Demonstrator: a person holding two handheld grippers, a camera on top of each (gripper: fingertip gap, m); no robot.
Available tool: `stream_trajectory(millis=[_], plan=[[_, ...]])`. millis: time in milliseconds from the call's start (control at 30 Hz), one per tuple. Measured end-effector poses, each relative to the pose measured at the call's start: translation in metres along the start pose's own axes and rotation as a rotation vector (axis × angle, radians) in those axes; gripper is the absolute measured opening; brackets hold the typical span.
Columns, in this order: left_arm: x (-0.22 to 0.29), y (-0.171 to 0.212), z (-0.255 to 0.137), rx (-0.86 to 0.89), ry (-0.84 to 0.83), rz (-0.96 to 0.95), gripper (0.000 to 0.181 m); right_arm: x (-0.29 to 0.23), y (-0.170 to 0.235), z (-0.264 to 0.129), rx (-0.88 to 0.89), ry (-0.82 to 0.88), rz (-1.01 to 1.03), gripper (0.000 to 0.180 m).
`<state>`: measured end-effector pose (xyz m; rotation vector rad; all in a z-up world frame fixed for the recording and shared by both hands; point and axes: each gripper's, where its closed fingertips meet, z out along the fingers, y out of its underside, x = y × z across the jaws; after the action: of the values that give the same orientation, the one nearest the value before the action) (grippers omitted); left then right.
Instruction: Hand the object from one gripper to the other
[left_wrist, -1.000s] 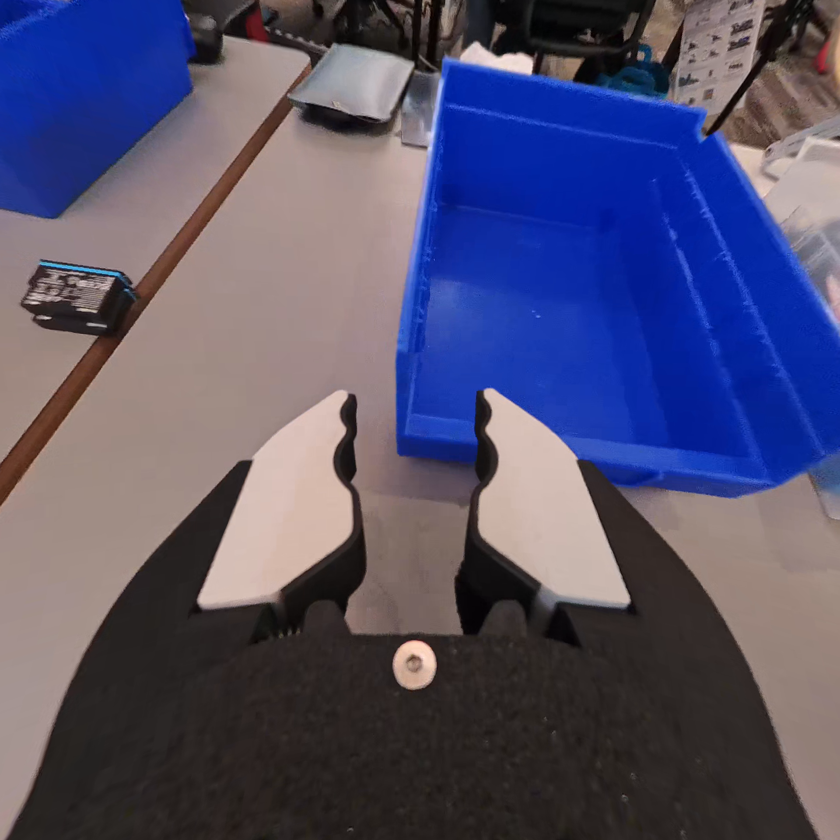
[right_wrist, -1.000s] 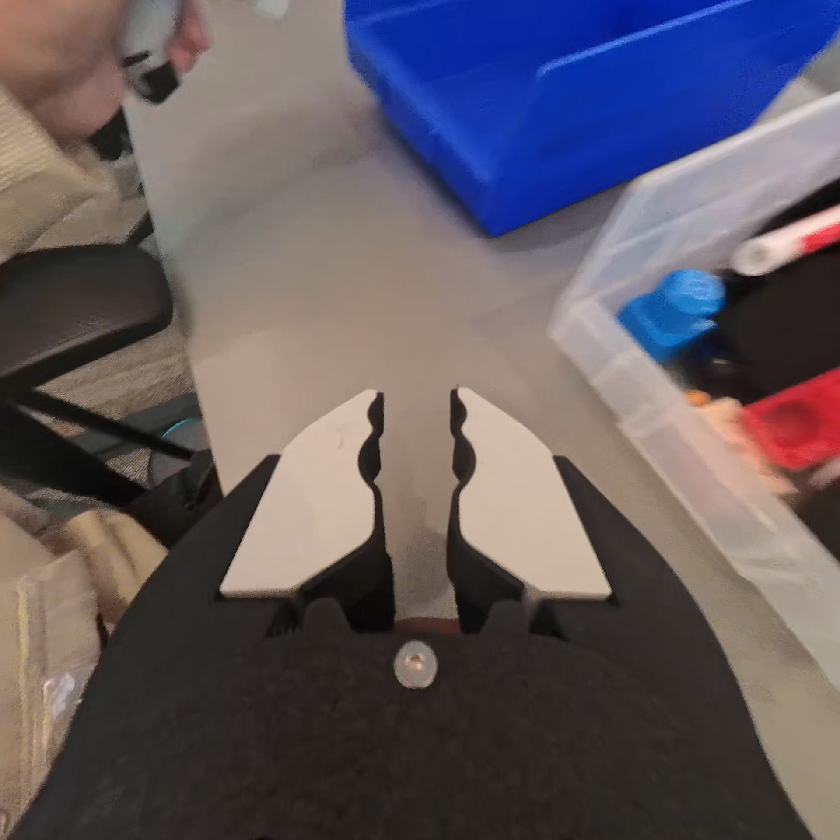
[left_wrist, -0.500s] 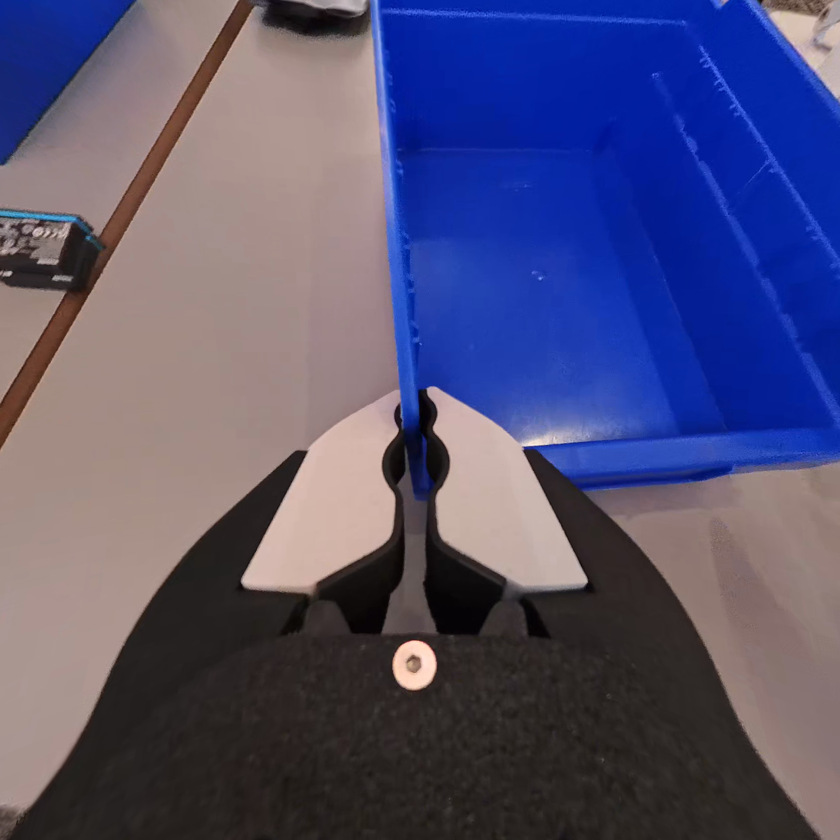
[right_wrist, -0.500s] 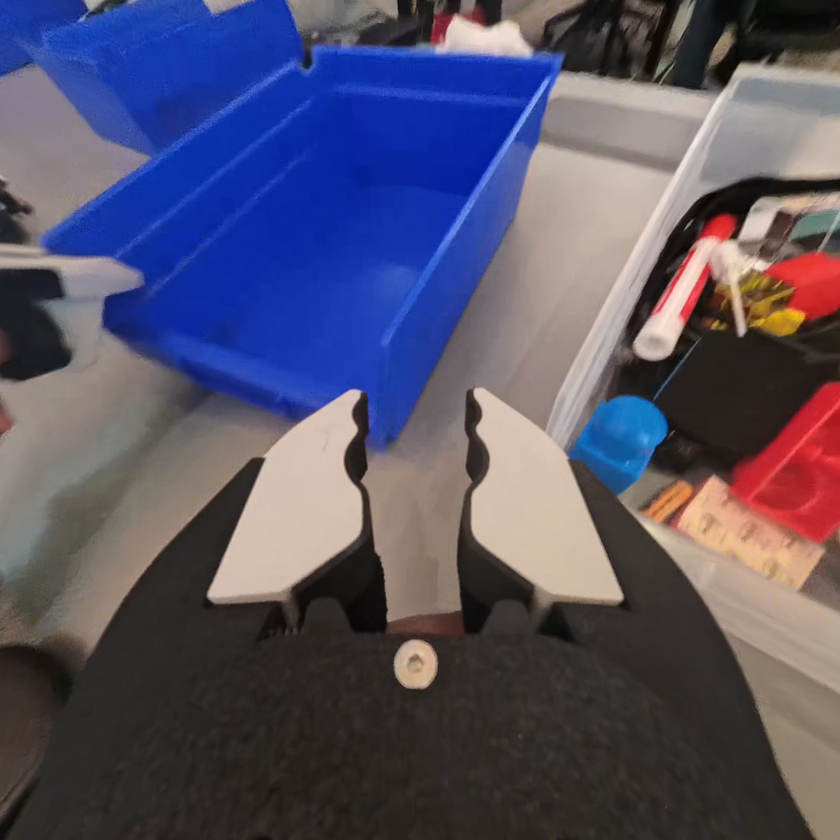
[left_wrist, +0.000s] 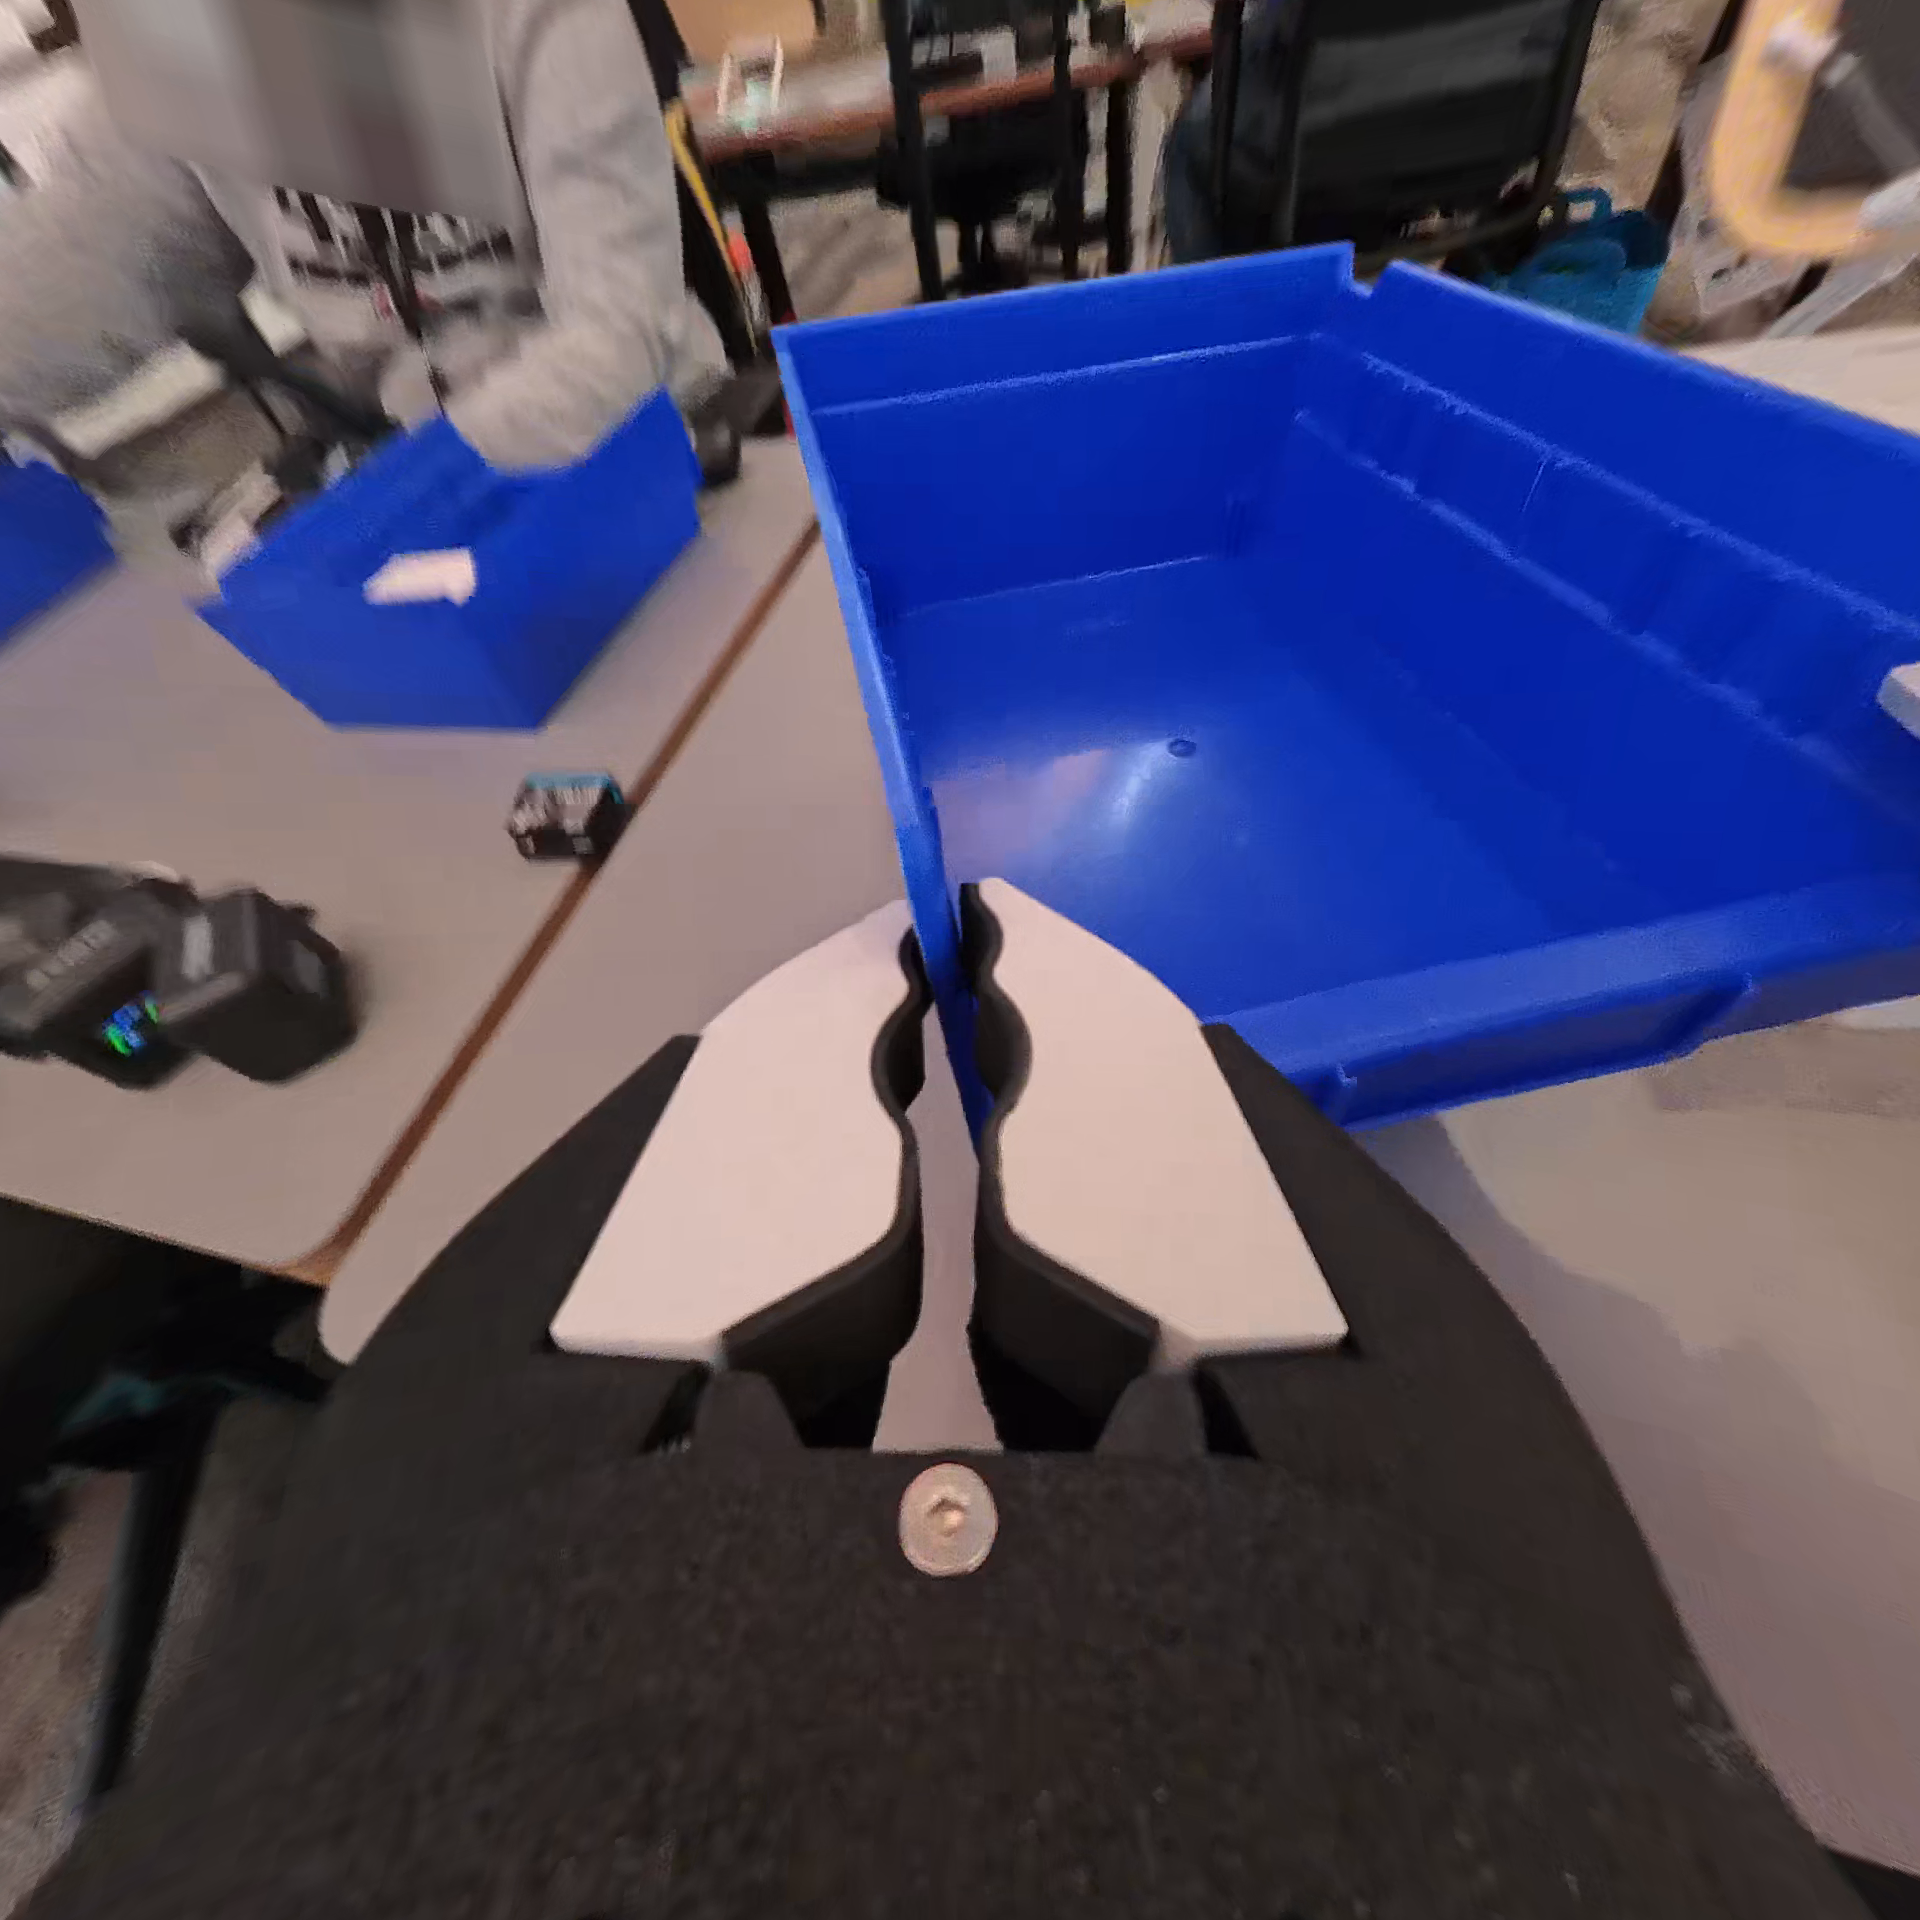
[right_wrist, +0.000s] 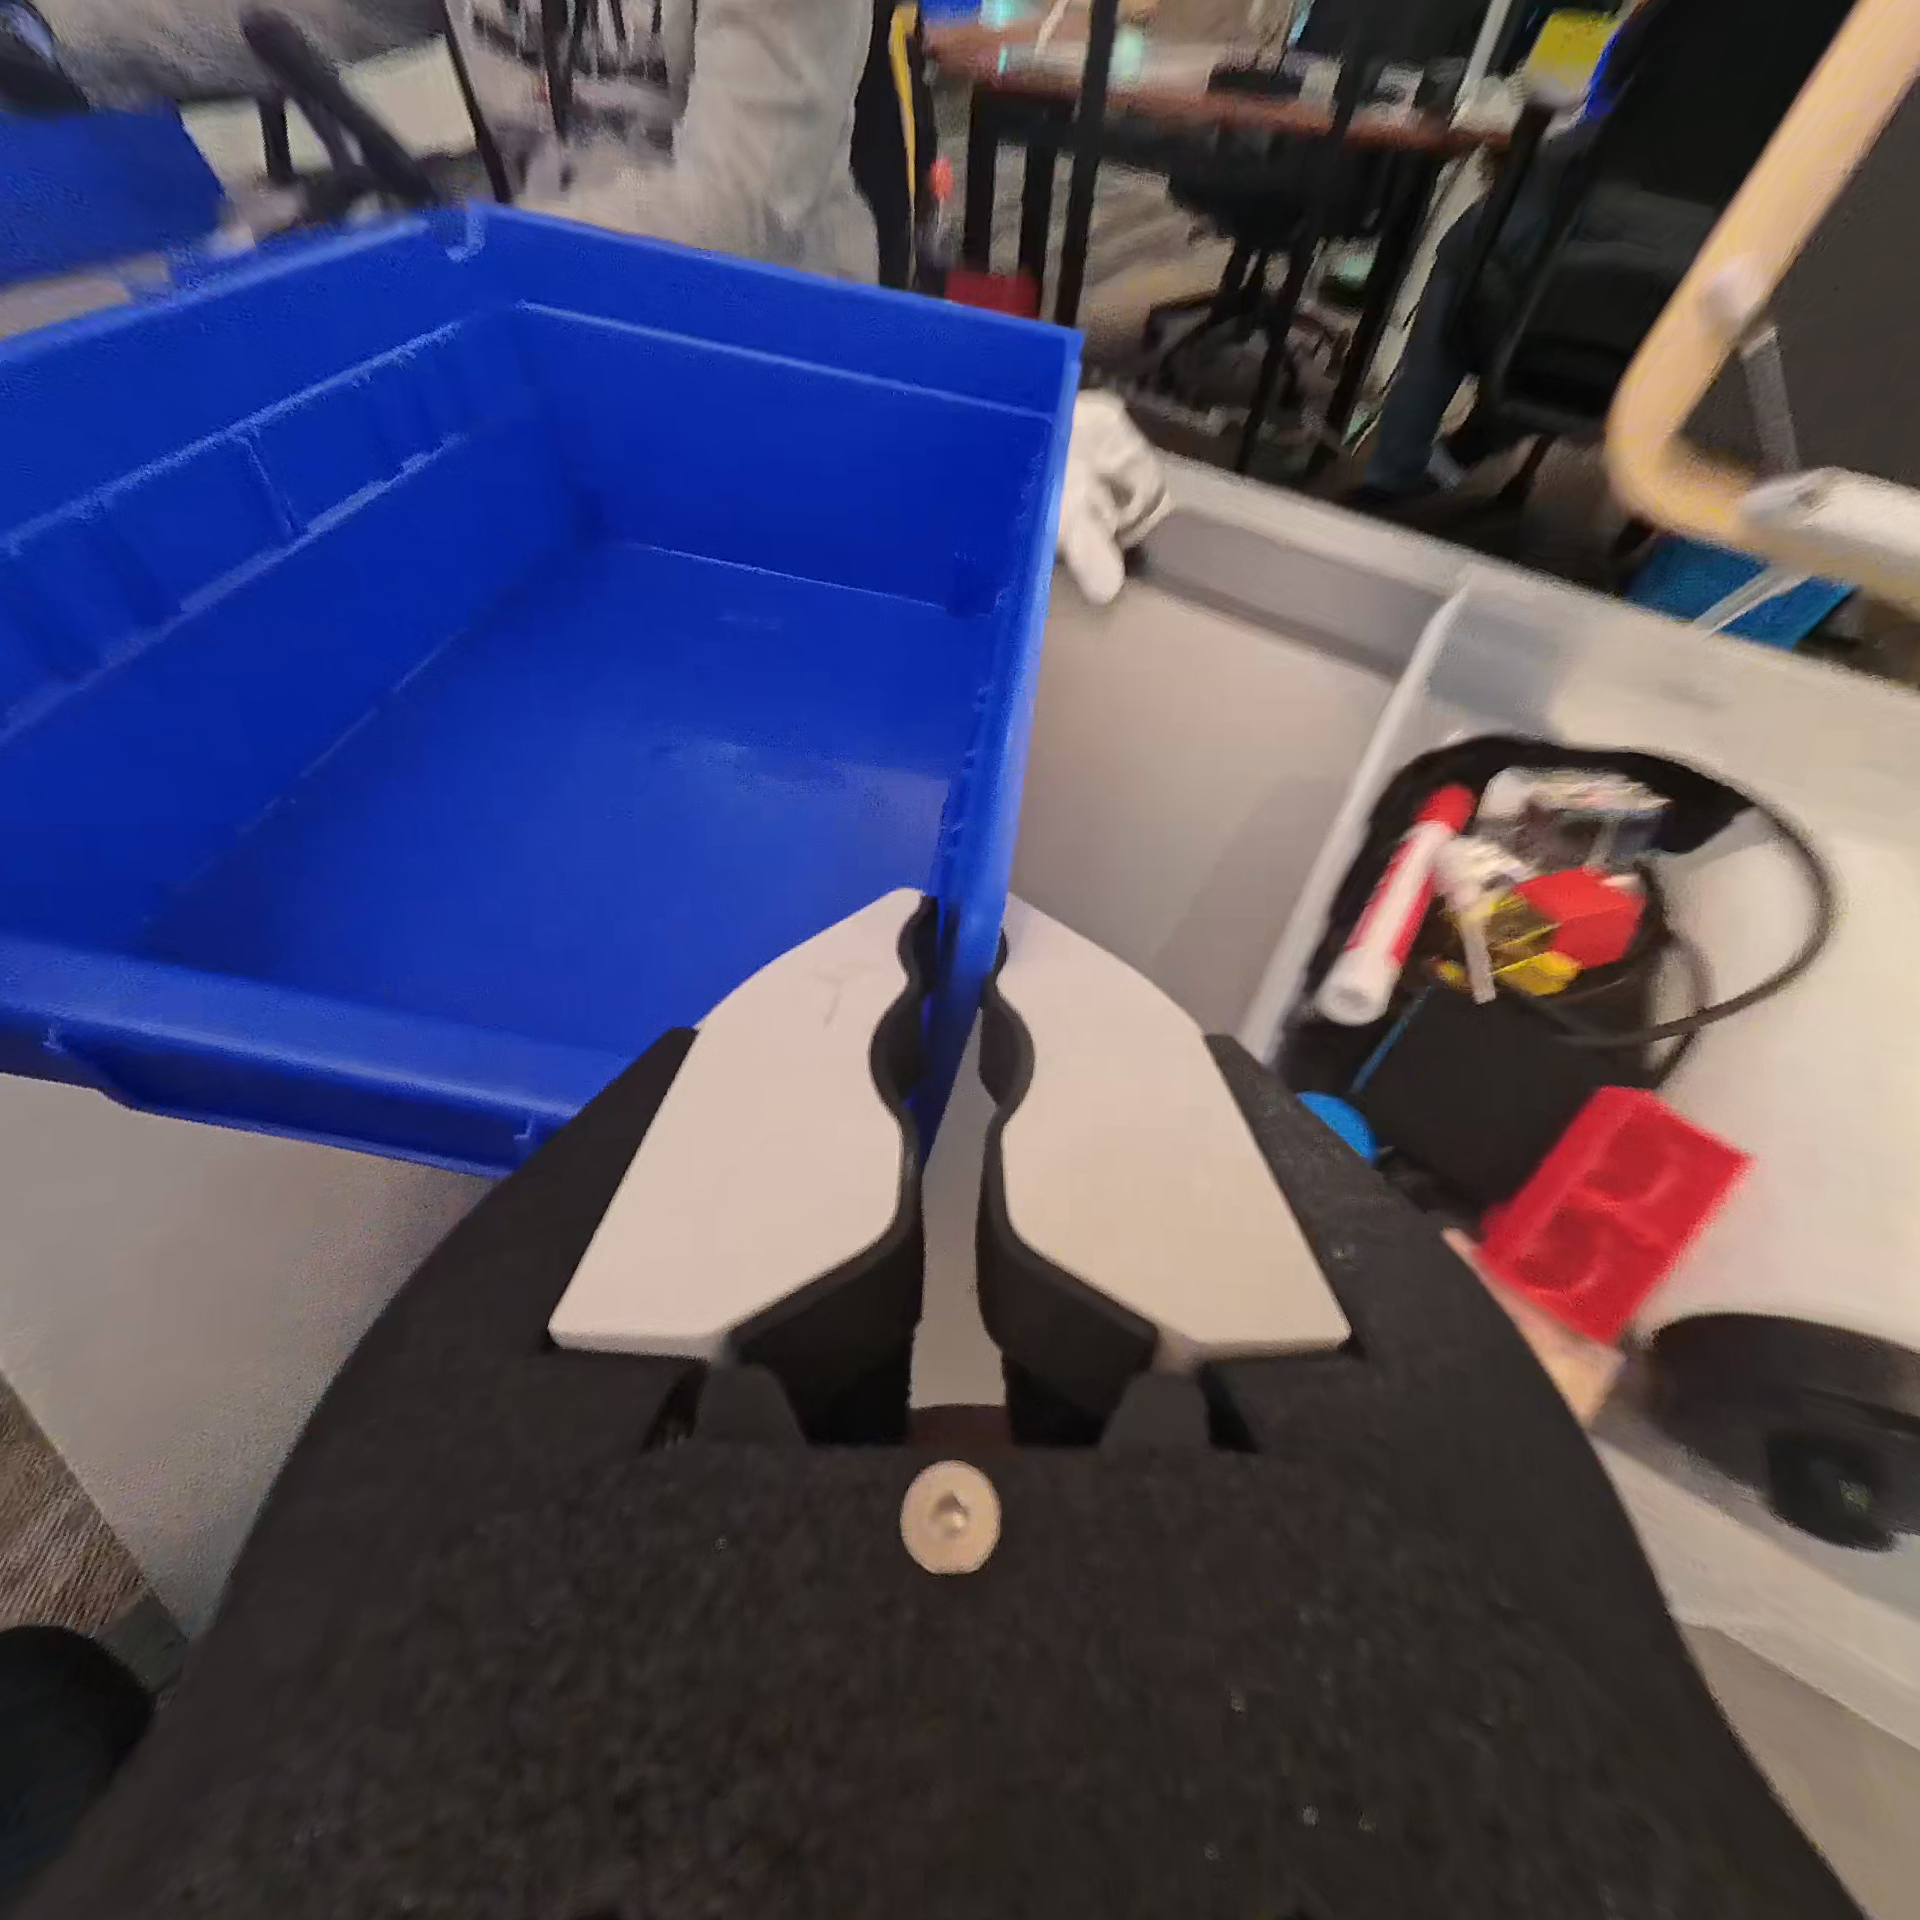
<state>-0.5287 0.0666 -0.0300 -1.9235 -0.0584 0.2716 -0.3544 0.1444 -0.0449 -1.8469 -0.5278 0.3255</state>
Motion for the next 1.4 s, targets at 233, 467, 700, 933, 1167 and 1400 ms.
stream_trajectory(millis=[233, 467, 700, 933, 1167, 1400], plan=[[0.132, -0.121, -0.017, 0.226, 0.269, 0.005, 0.004, 0.139, -0.077, -0.110, 0.248, 0.270, 0.003, 0.005], [0.409, -0.141, 0.005, 0.170, 0.624, 0.207, 0.006, 0.374, 0.003, -0.211, 0.093, 0.592, 0.076, 0.006], [0.598, -0.068, 0.016, 0.084, 0.741, 0.403, 0.009, 0.520, 0.136, -0.255, -0.083, 0.585, 0.247, 0.005], [0.640, -0.001, -0.002, -0.061, 0.906, 0.441, 0.020, 0.557, 0.193, -0.254, -0.152, 0.572, 0.298, 0.004], [0.542, -0.075, -0.041, 0.187, 0.982, 0.247, 0.047, 0.544, 0.144, -0.302, -0.132, 0.783, 0.092, 0.048], [0.304, -0.051, 0.033, 0.068, 0.558, 0.158, 0.056, 0.309, 0.079, -0.167, 0.025, 0.135, 0.251, 0.061]])
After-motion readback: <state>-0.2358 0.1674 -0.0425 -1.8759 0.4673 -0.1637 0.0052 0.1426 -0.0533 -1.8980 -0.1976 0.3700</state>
